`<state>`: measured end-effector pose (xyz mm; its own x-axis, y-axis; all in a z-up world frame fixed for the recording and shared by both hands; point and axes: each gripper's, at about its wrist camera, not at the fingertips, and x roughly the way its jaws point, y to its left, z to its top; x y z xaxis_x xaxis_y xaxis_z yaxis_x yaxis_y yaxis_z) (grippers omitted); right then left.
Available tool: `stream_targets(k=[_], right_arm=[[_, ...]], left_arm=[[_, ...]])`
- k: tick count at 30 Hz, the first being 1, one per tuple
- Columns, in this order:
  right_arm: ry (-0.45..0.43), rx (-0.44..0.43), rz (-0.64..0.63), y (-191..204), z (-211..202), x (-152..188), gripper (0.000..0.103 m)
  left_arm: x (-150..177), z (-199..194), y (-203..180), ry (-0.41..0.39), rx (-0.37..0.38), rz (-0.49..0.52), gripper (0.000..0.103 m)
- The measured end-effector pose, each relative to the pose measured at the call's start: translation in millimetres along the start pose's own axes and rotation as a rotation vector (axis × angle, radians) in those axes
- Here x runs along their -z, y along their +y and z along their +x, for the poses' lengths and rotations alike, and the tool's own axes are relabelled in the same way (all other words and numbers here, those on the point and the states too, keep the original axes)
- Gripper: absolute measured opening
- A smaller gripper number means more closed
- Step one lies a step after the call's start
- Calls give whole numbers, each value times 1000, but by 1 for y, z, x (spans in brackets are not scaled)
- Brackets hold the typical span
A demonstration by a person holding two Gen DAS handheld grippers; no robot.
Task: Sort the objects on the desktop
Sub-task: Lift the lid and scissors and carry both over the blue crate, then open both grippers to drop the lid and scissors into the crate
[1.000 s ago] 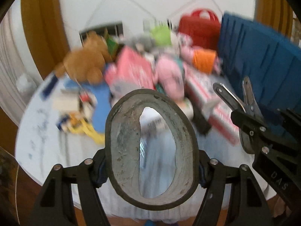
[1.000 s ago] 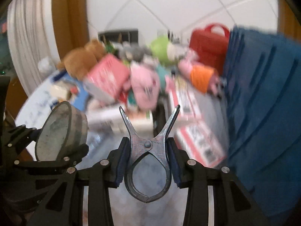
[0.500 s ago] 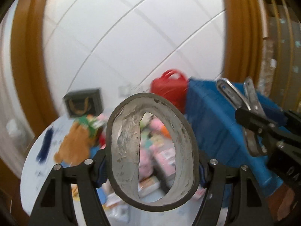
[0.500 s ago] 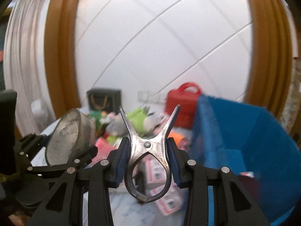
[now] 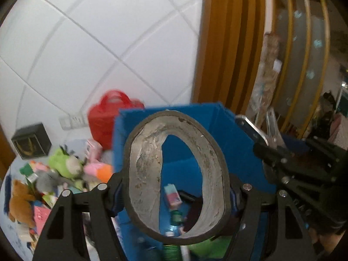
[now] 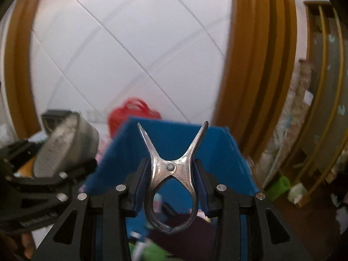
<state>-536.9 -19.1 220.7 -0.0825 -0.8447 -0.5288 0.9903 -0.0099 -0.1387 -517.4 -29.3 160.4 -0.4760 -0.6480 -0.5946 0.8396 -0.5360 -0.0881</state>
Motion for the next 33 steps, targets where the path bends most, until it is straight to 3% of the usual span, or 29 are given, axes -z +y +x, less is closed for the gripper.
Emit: stream_targets(k=[4,7,9,12,16,22,26,27,29,33], right_arm=[[199,-48,32,-51,80,23,39],[378,-89,47,-65,142,58,39],[517,-118,71,-69,181,88,39],[629,-117,52,-67,211,118,39],[625,-22,-36,-63,209,124,39],[580,-9,-13,-77,208,110,40],[547,4,-7,-82,206,101,41],[535,8,-5,-83,206,99,44],[511,15,-11,-83,203,96,68],[491,32,-23,-81,200,91,79]], left_arm=[[10,81,-25,173,-73,10,70],[37,143,-30,340,-151,37,70],[52,169,-35,450,-170,62,70],[66,180,-37,511,-150,71,70],[65,176,-45,478,-168,114,70],[62,170,-50,447,-170,126,72],[56,161,-51,404,-203,133,85],[54,157,-51,394,-212,133,89],[52,156,-48,390,-216,126,93],[50,154,-44,384,-225,116,94]])
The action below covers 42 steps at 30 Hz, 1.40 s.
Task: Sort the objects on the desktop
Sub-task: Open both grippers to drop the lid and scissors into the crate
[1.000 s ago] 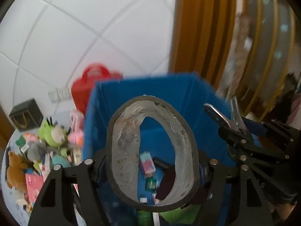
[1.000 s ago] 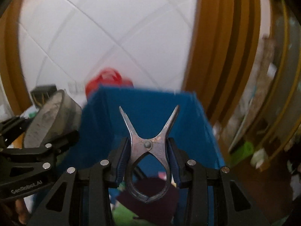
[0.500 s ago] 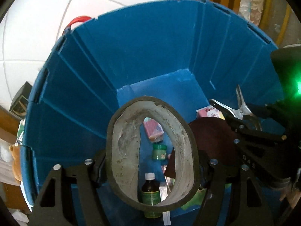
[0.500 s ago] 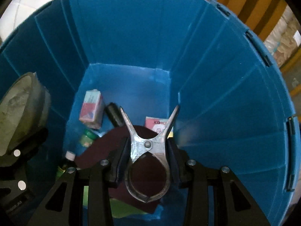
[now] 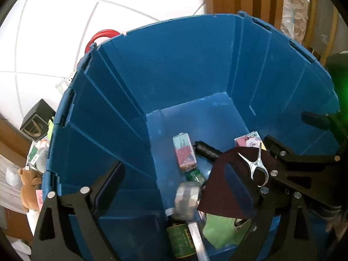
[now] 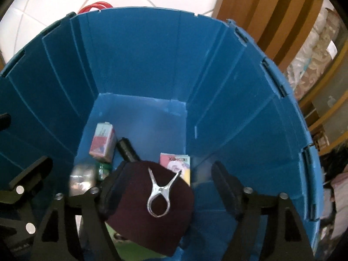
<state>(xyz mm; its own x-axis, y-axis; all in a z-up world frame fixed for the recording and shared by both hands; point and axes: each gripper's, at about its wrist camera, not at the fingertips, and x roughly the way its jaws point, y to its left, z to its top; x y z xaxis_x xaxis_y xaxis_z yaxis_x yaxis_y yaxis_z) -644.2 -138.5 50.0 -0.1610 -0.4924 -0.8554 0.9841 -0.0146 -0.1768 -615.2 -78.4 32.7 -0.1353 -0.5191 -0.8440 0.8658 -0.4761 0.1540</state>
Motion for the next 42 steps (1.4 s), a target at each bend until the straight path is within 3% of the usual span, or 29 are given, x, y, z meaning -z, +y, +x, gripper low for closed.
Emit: stream_targets(k=[4,6,9,13,17,19,20,22,24,29,42], right_arm=[[-6,-8,13,0,-1,-1,85],[-15,-34,33,-4,-10,-1,88],[-36,-67,59,-8,-31,-1,101],[-87,-80,43,-8,-67,5,102],[-130,-101,-11,0,-105,24,102],[-151,-103,-24,4,-123,37,102],[-158,-110,-26,5,-130,43,102],[-168,-121,-19,7,-149,56,102],[-179,-111,-14,9,-162,66,102],[-187,-96,16,12,-191,88,103],[-206,-51,51,18,-217,122,103]], left_arm=[[-1,-13,3,-45,-1,-12,94],[1,-33,10,-111,-37,-32,94],[8,-68,22,-189,-39,-76,94],[29,-113,35,-273,2,-127,94],[58,-161,43,-363,-12,-166,98],[74,-180,50,-402,33,-195,103],[81,-188,55,-412,93,-212,103],[89,-196,64,-406,208,-233,103],[95,-201,72,-374,238,-269,103],[107,-215,76,-336,161,-210,103],[135,-230,63,-320,134,-137,103]])
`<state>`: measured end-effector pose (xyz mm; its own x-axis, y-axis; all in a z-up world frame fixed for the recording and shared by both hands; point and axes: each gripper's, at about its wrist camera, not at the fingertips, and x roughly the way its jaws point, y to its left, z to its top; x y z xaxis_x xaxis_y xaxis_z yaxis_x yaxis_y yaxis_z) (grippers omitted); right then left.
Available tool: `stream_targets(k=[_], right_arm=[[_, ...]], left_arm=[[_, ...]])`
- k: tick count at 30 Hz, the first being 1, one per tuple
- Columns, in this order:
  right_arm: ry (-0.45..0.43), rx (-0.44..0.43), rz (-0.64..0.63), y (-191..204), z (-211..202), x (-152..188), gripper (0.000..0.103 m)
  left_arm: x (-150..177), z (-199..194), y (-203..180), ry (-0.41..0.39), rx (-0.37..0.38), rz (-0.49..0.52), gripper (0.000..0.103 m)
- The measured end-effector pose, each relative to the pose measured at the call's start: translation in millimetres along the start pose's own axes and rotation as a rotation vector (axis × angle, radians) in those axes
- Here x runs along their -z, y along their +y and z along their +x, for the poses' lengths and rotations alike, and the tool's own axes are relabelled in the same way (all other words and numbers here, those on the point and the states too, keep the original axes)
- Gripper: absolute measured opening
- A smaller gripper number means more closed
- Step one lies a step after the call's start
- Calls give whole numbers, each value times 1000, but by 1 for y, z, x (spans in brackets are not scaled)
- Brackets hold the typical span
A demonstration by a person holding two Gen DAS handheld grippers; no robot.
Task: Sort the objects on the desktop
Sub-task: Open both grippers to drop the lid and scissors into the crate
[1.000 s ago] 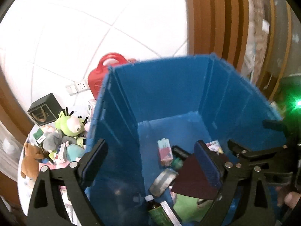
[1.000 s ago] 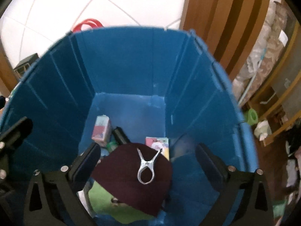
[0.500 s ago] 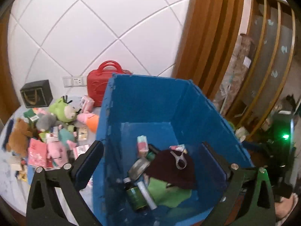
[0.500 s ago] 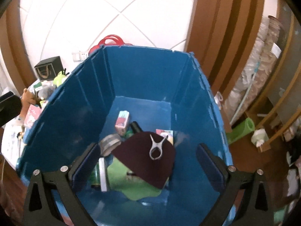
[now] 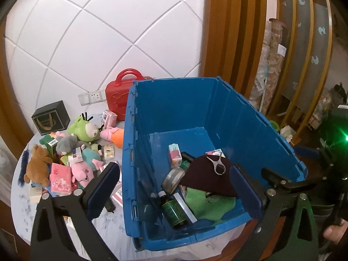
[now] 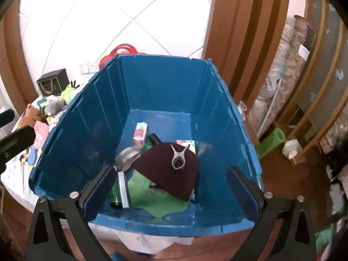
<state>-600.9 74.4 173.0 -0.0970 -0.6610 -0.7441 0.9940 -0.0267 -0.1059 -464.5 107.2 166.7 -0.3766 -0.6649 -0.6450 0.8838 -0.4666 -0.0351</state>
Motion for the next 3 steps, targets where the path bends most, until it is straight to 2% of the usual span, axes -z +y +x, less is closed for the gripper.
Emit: stream_targets(k=[3], right_arm=[[-4,0,1,-2,-2,1,102]], left_arm=[[1,-1,-1,-2,-1,7,103]])
